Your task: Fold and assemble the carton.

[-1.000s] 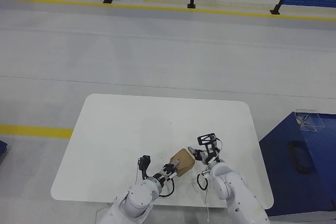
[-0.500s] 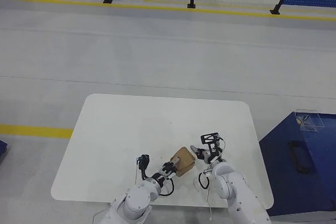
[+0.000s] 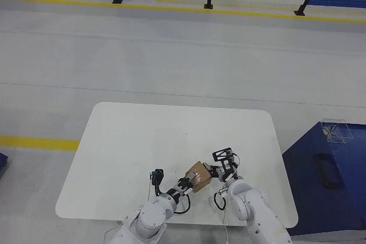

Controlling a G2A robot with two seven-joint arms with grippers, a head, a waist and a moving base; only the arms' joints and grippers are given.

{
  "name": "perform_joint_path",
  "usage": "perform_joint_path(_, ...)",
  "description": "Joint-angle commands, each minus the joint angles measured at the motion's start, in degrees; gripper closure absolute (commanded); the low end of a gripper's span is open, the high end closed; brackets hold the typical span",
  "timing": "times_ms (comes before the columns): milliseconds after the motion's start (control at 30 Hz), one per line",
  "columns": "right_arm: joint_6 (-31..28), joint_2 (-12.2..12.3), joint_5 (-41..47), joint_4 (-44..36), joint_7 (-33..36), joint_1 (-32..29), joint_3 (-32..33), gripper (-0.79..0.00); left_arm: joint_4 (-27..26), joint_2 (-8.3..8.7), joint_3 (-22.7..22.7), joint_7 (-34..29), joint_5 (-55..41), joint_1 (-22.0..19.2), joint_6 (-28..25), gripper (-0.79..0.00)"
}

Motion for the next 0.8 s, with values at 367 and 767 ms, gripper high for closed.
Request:
perform_joint_path(367,0.2,-0.1,0.1,0.7,0.0,0.5,-0.2,-0.785,1.5,-0.59,0.6,0.6,1.5,-0.6,2.3,-0.372)
perform_joint_path(767,-4.2,0.3,0.8,-2.2,-1.0,-1.9,0.7,-0.785,1.0,-0.76,-0.1,0.5,2.3,0.1,1.8,-0.379)
